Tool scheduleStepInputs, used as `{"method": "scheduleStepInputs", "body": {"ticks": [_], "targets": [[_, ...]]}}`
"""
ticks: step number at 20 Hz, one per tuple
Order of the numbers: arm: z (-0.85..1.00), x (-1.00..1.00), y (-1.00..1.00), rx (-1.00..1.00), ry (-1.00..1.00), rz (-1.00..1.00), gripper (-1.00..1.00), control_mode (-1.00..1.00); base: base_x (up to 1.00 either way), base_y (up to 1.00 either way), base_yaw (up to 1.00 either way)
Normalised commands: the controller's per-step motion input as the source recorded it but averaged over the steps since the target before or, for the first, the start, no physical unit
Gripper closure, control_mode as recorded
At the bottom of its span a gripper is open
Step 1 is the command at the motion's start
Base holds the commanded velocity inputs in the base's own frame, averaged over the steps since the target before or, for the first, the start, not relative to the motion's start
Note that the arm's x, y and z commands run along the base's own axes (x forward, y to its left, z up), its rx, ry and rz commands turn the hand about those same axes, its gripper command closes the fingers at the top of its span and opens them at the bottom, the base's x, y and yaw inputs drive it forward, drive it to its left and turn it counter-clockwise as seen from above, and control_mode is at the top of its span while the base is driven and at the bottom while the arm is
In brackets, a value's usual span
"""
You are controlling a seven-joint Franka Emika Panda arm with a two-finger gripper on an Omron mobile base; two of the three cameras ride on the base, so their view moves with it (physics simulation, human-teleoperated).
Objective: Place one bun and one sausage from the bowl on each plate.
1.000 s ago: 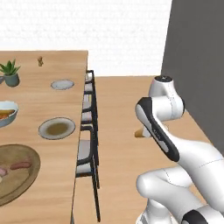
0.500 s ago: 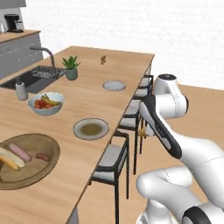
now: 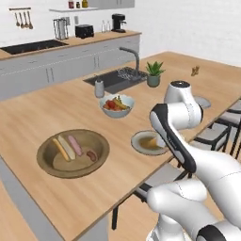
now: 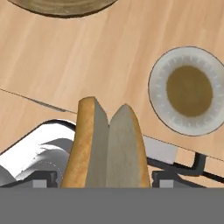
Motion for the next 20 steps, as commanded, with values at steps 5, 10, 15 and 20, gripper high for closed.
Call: {"method": "scheduleStepInputs", "body": {"ticks": [5,10,15,20], "targets": [[0.00,0.00,0.00,0.00,0.00,0.00,1.00,1.00,0.87,-0.49,0.57],[-0.03,0.20,-0.15,0.07,-0.01,0.05,1.00,-1.00,0.72,-0.62,0.32],[-0.45,1.00,-0.68,0.29,-0.02,0.18,1.00,-1.00,0.00,0.00,0.00],[-0.64,1.00,-0.73,0.24,-0.02,0.22,1.00,-1.00,0.00,0.00,0.00]]}}
